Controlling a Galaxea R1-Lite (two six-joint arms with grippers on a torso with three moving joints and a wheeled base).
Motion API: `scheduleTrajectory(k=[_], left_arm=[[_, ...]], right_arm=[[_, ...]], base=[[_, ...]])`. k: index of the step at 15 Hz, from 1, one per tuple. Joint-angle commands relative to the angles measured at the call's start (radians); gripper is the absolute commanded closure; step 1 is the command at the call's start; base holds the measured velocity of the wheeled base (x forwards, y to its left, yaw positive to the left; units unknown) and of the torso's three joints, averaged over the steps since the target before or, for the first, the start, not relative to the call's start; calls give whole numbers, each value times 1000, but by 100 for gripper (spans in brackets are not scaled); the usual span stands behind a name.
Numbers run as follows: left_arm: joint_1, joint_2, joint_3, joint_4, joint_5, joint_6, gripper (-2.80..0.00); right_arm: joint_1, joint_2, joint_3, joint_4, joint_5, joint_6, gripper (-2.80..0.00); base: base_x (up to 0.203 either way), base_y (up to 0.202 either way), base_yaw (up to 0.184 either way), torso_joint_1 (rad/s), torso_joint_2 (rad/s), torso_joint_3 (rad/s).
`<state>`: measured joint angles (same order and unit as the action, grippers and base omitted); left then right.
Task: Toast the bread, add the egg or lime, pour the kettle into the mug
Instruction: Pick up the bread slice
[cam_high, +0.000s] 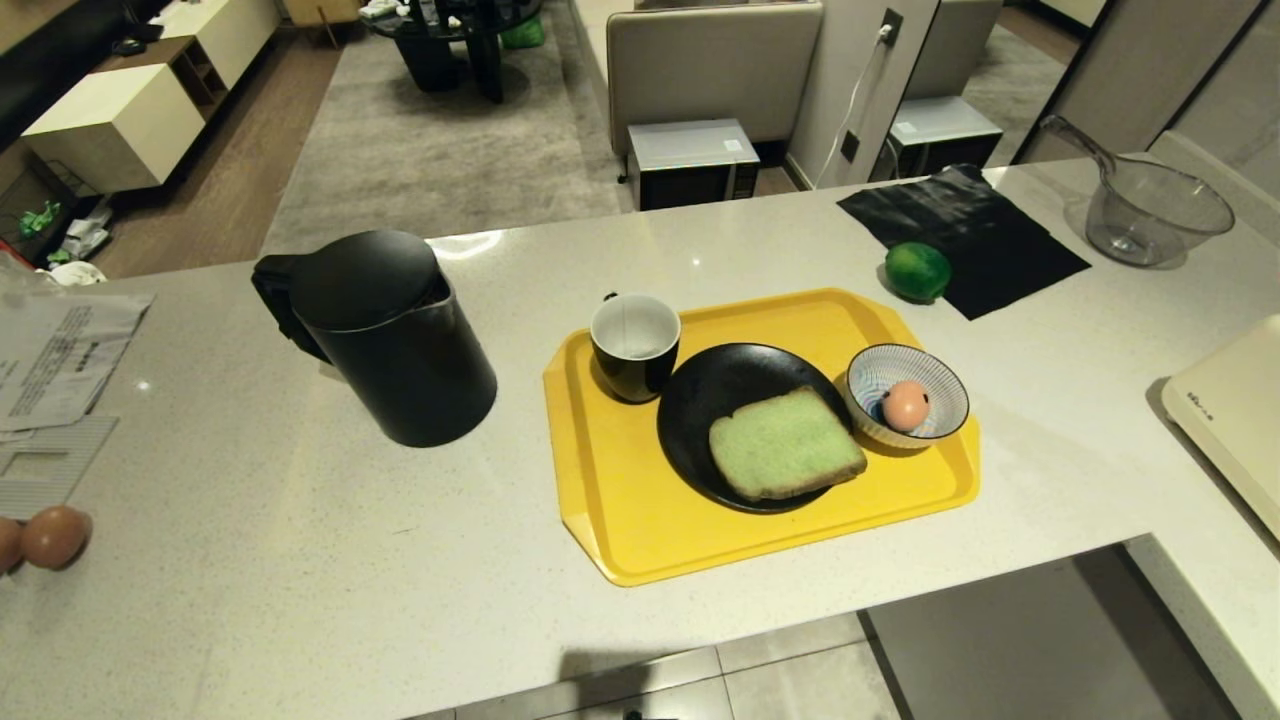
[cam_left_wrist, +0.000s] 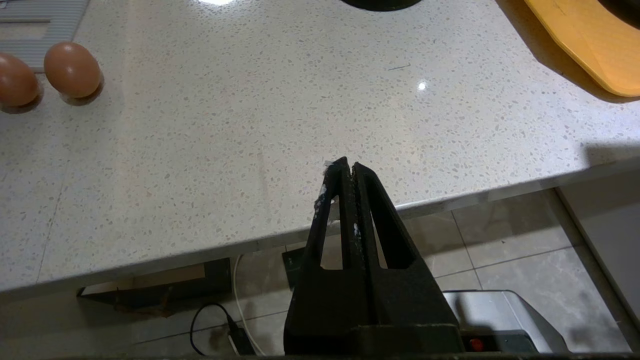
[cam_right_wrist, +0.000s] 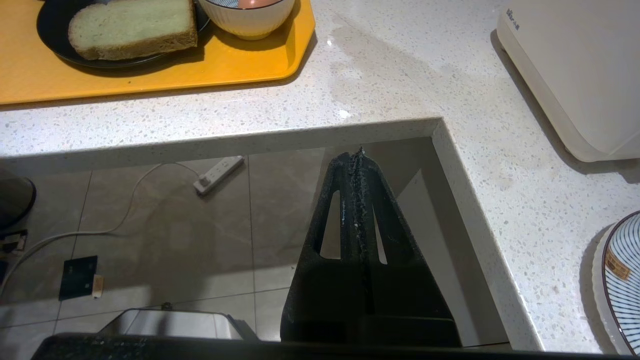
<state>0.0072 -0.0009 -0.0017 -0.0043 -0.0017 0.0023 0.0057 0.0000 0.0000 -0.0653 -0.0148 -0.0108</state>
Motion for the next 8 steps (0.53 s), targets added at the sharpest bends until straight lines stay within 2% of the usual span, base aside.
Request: scheduleTrajectory(k=[1,8], left_arm=[[0,-1,0,0,0,1,0],[0,-1,0,0,0,1,0]], right_arm=[[0,2,26,-1,-2,2,0],[0,2,25,1,-7,8,0]], base=[[0,0,0,0,0,0],[0,0,0,0,0,0]])
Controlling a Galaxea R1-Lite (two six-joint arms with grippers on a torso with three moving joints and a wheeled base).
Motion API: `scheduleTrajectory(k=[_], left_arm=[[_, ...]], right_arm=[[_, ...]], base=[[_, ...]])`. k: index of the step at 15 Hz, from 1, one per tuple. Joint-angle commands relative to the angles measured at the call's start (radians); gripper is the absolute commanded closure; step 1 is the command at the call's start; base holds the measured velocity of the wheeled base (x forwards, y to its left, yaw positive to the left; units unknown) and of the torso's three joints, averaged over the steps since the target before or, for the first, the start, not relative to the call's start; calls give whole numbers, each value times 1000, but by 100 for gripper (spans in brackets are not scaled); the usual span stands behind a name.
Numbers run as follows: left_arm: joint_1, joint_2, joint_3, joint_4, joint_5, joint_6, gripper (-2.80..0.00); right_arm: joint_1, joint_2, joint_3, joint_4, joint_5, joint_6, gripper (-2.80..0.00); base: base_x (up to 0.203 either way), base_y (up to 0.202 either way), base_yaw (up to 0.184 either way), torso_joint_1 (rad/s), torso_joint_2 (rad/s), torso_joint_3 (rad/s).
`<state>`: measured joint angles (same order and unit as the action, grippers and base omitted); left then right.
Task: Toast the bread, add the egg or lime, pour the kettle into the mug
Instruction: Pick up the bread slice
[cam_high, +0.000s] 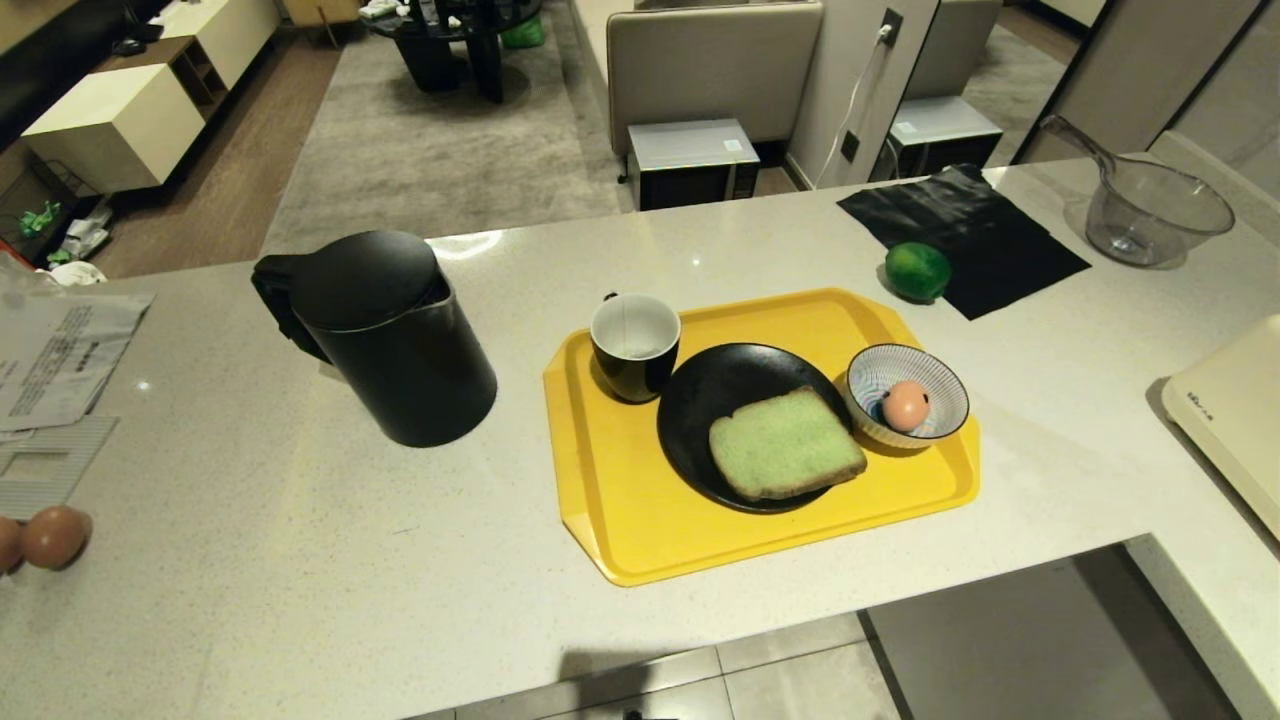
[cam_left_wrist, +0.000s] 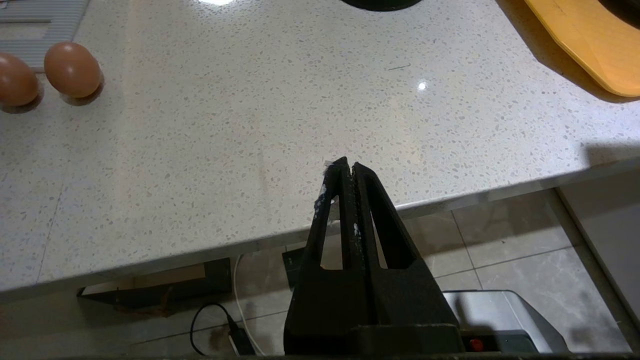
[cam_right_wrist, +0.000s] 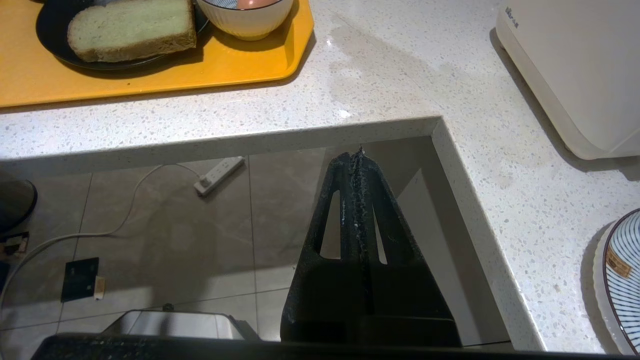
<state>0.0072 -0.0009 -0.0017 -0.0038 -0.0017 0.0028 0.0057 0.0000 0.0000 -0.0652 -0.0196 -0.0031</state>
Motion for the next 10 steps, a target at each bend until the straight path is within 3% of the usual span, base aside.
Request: scheduleTrajectory(k=[1,10], left_arm=[[0,-1,0,-1,0,0,0],[0,-1,0,-1,0,0,0]], right_arm=[[0,2,14,1,-3,0,0],[0,2,-32,8,8,0,0]], base=[[0,0,0,0,0,0],[0,0,0,0,0,0]])
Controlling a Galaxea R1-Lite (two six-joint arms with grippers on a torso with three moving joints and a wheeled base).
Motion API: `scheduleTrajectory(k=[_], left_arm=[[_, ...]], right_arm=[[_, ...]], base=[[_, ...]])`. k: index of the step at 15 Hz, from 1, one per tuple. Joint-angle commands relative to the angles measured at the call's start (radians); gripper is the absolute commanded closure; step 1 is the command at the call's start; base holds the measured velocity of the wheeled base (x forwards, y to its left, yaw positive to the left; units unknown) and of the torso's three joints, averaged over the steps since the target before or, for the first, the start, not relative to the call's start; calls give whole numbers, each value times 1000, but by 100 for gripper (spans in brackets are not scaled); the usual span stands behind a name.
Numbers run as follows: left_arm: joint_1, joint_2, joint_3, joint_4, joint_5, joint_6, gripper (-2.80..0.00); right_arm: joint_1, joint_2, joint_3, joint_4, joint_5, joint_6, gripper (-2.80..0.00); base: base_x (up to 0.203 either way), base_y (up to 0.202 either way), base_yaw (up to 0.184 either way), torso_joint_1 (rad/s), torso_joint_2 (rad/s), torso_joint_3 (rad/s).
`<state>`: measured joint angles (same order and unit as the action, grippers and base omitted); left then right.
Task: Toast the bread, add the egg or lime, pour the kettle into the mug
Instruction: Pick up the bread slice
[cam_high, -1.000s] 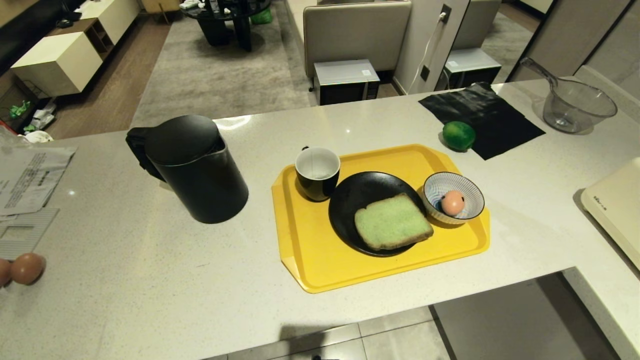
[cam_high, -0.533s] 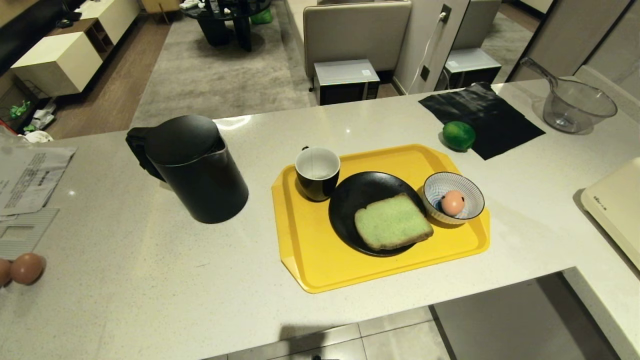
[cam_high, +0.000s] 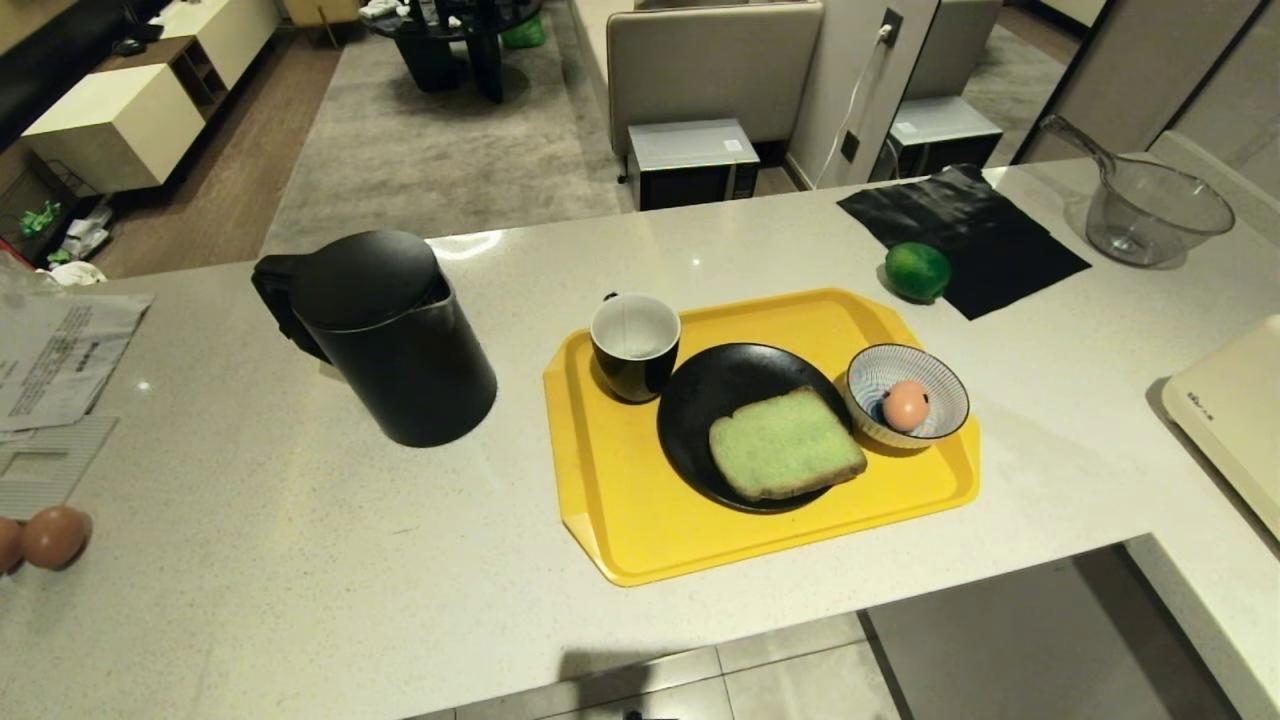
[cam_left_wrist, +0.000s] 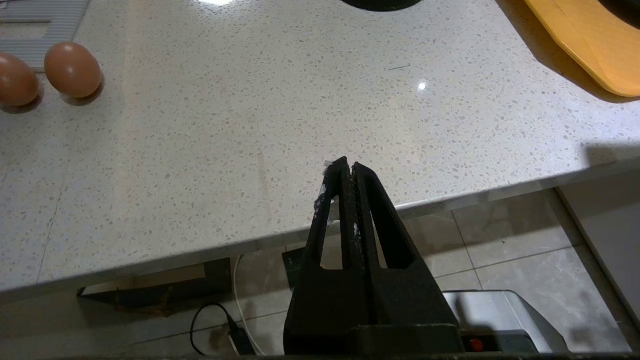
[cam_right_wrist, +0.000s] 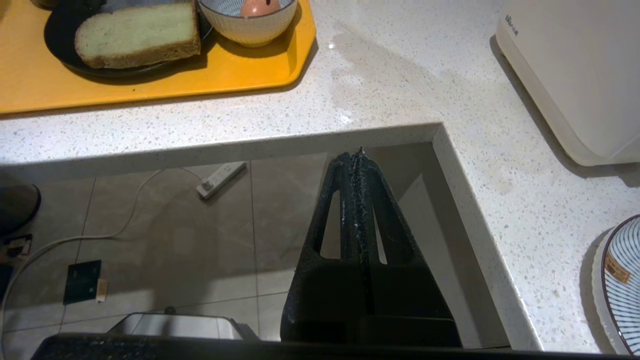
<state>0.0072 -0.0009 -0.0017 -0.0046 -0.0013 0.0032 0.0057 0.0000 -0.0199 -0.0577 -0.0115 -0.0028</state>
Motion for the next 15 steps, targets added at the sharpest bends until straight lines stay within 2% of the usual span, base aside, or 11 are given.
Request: scheduleTrajectory(k=[1,5,9,12,15], left_arm=[[0,-1,0,0,0,0,0],[0,-1,0,0,0,0,0],[0,-1,0,0,0,0,0],[0,-1,0,0,0,0,0],[0,-1,0,0,0,0,0]], right_arm=[[0,2,-39,7,1,0,0],[1,91,-197,121,18,2,0],[2,343,-370,135,55,4,0],[2,626,-614,187,87,4,0],[6,884,-897,319,163,4,0]], base=[[0,0,0,0,0,0],[0,0,0,0,0,0],[0,0,0,0,0,0],[0,0,0,0,0,0],[0,0,0,0,0,0]])
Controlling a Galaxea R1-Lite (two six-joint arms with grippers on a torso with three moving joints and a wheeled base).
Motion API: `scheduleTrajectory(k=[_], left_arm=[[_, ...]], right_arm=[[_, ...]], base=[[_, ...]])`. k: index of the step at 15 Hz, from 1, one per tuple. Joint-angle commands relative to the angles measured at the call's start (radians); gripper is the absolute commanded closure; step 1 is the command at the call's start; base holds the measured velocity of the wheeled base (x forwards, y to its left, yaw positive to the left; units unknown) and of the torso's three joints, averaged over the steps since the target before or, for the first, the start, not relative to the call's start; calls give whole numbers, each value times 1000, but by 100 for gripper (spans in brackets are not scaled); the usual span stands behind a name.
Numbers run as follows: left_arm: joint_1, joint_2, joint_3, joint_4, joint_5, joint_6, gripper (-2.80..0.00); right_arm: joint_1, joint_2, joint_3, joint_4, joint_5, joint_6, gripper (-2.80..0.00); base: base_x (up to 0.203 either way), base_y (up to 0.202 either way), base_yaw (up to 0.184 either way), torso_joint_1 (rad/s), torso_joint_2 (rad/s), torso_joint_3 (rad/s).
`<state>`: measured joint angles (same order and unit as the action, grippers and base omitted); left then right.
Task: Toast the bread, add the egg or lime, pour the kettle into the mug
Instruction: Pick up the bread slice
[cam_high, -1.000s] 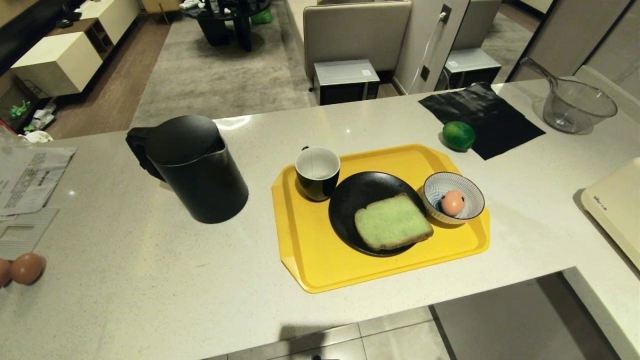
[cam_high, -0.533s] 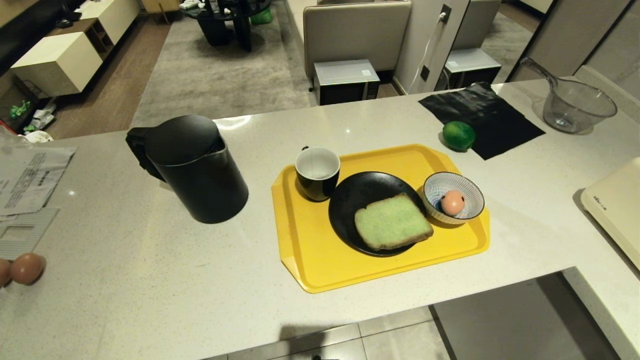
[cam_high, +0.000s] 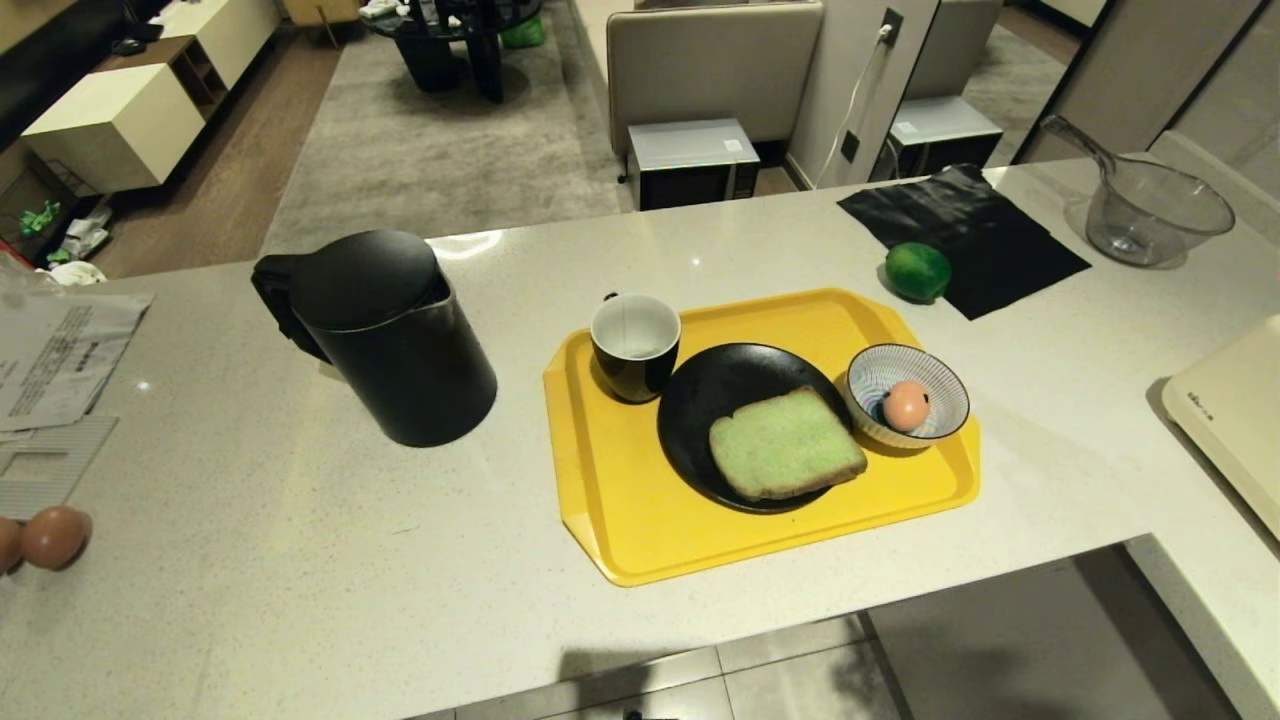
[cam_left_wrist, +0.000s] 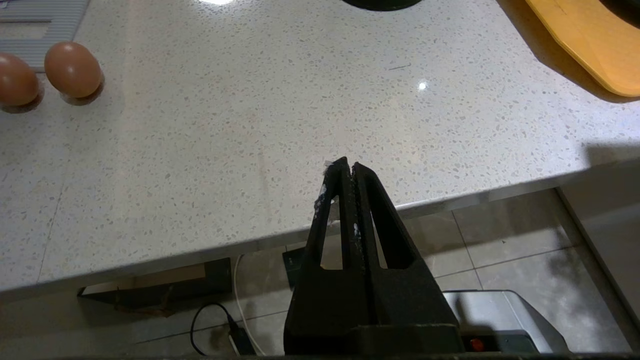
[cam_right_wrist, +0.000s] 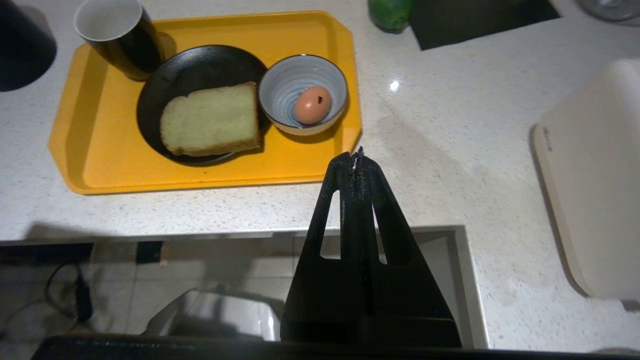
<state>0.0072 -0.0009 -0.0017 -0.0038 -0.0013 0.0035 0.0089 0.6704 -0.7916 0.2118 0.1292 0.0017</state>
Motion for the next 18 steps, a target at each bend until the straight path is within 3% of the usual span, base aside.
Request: scheduleTrajectory(k=[1,6,9,15,18], left_arm=[[0,-1,0,-1,0,0,0],[0,-1,0,-1,0,0,0],[0,-1,0,-1,0,0,0],[-1,-1,0,-1,0,0,0],[0,-1,0,-1,0,0,0]], right_arm=[[12,286,-188,91,44,0,0],[205,537,-359,233,58,-5,0],[245,637,-371,261,54,2,0],[311,602,-314,264,77,219,0],[312,605,-244,255,197,354,0]], base=[[0,0,0,0,0,0],[0,0,0,0,0,0],[0,0,0,0,0,0],[0,0,0,0,0,0],[0,0,0,0,0,0]])
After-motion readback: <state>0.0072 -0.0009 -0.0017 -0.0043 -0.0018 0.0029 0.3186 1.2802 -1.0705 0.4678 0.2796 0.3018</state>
